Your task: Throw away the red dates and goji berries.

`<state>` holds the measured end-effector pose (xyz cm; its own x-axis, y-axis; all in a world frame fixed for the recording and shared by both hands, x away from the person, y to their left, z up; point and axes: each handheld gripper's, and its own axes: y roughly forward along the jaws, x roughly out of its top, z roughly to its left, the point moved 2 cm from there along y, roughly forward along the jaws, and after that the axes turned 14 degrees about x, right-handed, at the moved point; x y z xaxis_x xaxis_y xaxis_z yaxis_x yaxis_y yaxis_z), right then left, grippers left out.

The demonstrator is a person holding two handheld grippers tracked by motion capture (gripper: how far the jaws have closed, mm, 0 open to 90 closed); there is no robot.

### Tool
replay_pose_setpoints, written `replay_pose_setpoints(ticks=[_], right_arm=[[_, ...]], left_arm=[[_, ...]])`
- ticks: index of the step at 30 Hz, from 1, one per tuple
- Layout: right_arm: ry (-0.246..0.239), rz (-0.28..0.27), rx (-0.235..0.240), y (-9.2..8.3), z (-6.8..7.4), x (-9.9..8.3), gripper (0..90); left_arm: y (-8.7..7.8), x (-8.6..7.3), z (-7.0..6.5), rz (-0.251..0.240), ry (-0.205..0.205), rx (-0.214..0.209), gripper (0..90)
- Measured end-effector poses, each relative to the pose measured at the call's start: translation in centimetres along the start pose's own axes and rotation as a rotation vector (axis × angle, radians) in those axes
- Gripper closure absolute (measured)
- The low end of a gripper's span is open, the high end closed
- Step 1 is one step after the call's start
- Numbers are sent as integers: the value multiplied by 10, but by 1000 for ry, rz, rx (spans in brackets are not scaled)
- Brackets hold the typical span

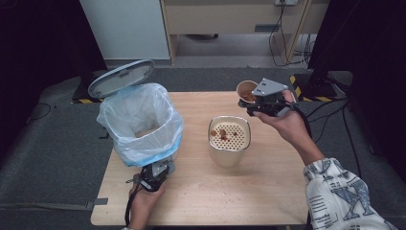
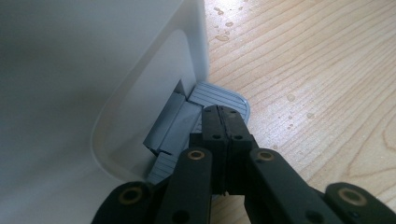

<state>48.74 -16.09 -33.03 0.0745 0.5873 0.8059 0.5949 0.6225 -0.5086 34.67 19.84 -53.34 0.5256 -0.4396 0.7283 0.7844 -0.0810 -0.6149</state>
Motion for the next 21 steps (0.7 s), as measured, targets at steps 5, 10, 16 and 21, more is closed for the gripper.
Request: replay_pose_setpoints(ticks=[5,10,16,21], right_arm=[[-49,24,-4,2,4,2,351],[-107,51,-28,3,6,4,354],[-184,74,-35,6,11,8,357],[-245,100,-42,6,12,12,357]], left_arm=[[0,0,0,1,0,-1,887],[0,0,0,1,0,0,887],[0,0,0,0,-1,-2,887],[0,0,0,0,-2,-2,888]])
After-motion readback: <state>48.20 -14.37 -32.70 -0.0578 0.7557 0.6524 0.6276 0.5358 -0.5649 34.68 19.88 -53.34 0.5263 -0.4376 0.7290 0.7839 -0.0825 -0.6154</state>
